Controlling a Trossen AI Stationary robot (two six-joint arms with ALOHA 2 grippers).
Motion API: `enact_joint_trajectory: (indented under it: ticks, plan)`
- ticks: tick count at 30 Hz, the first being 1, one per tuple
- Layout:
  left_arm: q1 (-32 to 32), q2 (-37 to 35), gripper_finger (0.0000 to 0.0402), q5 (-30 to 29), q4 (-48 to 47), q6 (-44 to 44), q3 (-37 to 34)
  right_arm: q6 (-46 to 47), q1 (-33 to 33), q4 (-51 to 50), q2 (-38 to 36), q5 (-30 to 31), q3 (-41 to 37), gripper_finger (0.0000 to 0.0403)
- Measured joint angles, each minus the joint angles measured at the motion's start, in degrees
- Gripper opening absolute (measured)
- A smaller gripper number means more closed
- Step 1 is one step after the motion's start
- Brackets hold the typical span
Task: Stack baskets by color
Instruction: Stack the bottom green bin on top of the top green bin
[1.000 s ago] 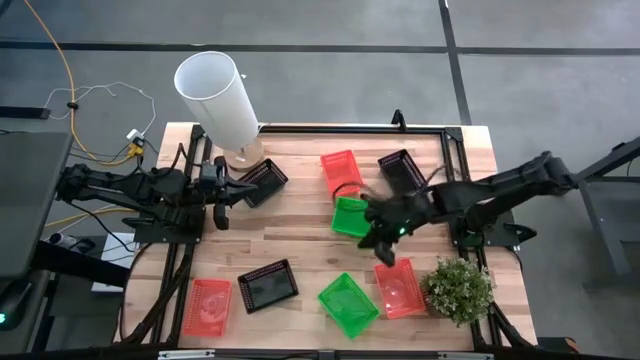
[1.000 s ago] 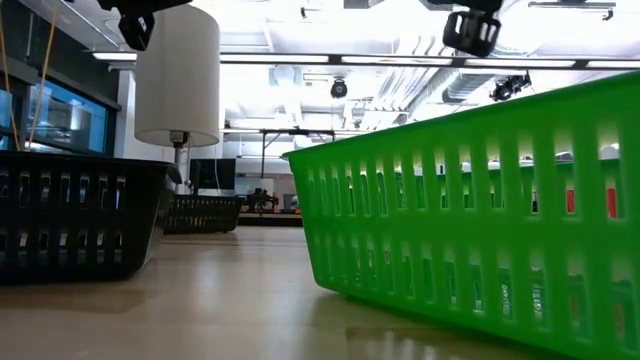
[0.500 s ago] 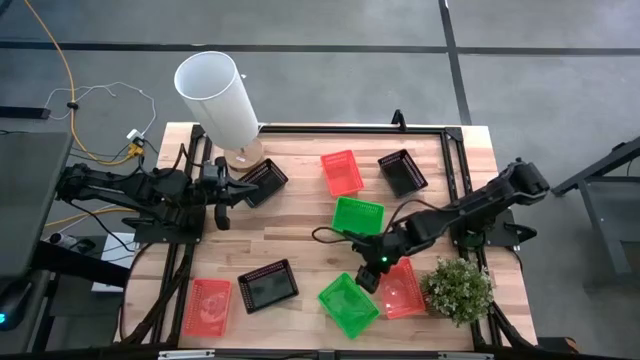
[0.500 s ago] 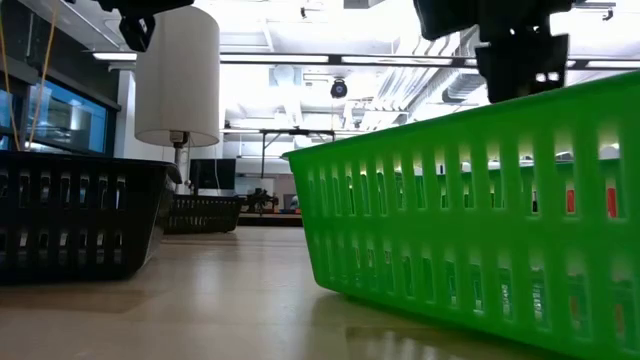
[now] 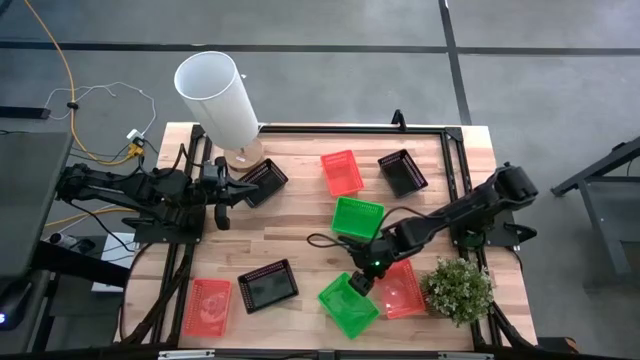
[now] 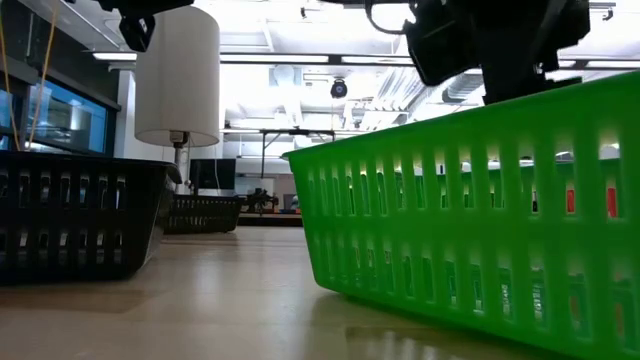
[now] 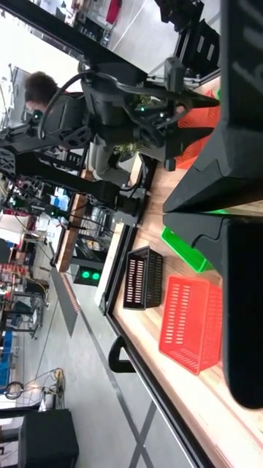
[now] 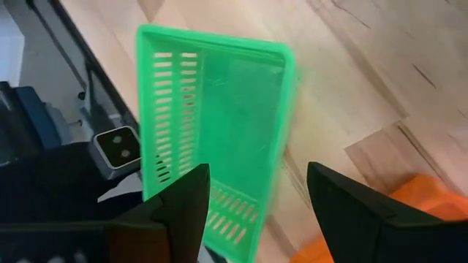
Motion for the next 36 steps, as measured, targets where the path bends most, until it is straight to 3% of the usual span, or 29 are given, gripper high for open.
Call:
enact_joint_trajectory:
  ticks: [19,23,30,36]
  plan:
    - [0.0,0.0,0.0000,-0.1,-2.4,-0.5,0.0,0.7,0.8,1.2,6.4,0.9,0.0,0.0207]
    - [0.0,0.0,0.0000,-0.3,-2.4,-0.5,0.0,0.0,0.7,1.1,6.6,1.1,0.0,0.0163]
    - [0.0,0.0,0.0000,-3.2,-2.4,-0.5,0.0,-3.5,0.6,1.4,6.5,0.3,0.0,0.0020]
    - [0.0,0.0,0.0000,-3.2,-2.5,-0.5,0.0,-8.3,-0.2,1.9,3.9,0.0,0.0,0.0010]
